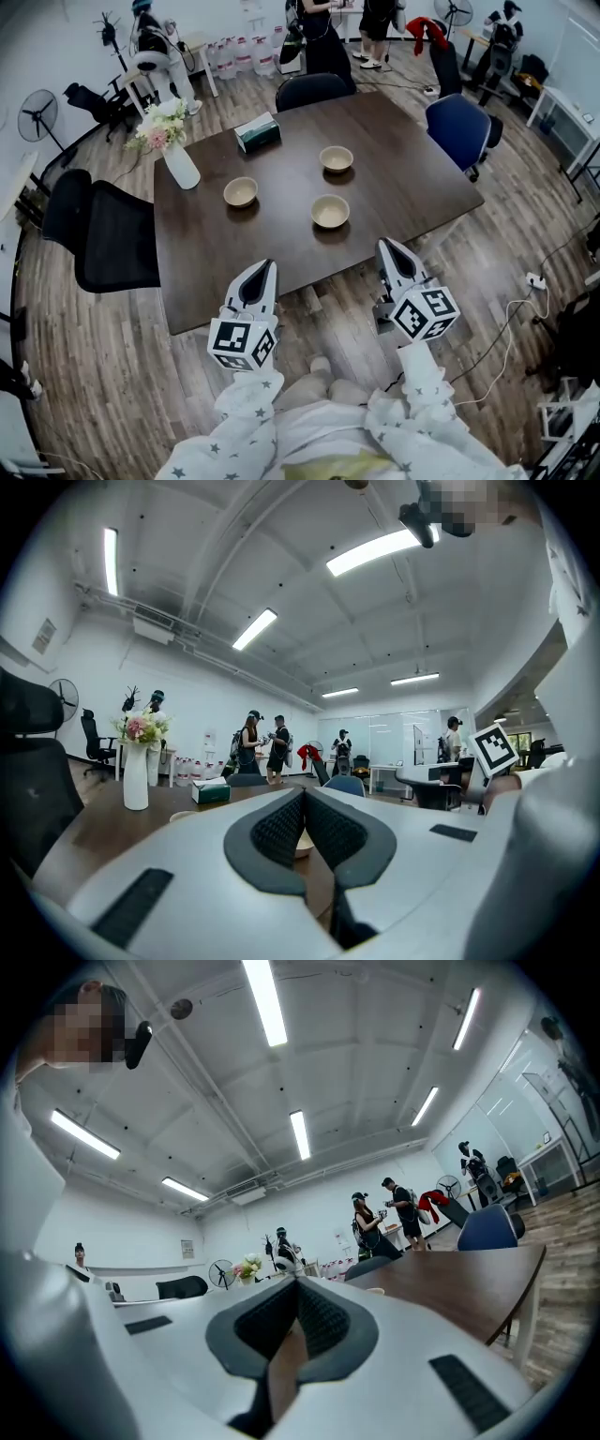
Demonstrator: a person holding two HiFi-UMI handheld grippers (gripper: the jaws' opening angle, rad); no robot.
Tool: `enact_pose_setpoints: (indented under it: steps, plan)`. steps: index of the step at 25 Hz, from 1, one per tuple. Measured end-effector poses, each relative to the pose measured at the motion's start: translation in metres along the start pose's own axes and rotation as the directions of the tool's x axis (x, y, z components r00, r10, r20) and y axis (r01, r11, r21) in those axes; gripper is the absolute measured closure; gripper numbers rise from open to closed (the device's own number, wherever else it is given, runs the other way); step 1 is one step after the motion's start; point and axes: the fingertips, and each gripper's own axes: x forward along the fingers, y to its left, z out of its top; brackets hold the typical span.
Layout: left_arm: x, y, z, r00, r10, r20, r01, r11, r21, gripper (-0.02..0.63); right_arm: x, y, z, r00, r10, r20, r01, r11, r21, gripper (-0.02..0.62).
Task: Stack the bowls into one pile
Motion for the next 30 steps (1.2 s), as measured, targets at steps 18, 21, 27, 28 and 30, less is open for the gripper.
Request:
enact_pose_setpoints:
  steps: [18, 21, 27, 28, 30]
  plan:
    - [0.050, 0.031, -0.019, 0.998, -0.016, -0.056, 0.014, 0.999, -0.030, 0.580, 0.050, -0.033, -0.019, 0.999, -0.045, -0.030, 0.047, 0.997, 0.054, 0.574]
    - [0.064, 0.039, -0.020, 0.998, -0.007, -0.070, 0.005, 0.999, -0.033, 0.581, 0.069, -0.042, -0.019, 0.998, -0.039, -0.041, 0.042, 0.997, 0.063, 0.574]
    - [0.106, 0.059, -0.022, 0.996, 0.025, -0.086, -0.030, 0.998, -0.055, 0.580, 0.115, -0.071, -0.024, 0.997, -0.016, -0.077, 0.023, 0.996, 0.089, 0.574]
    - [0.116, 0.061, -0.021, 0.996, 0.026, -0.086, -0.032, 0.998, -0.058, 0.580, 0.123, -0.077, -0.023, 0.997, -0.011, -0.082, 0.019, 0.996, 0.092, 0.574]
    - [0.135, 0.064, -0.017, 0.996, 0.026, -0.080, -0.031, 0.998, -0.063, 0.580, 0.140, -0.089, -0.021, 0.996, -0.002, -0.089, 0.011, 0.996, 0.092, 0.574]
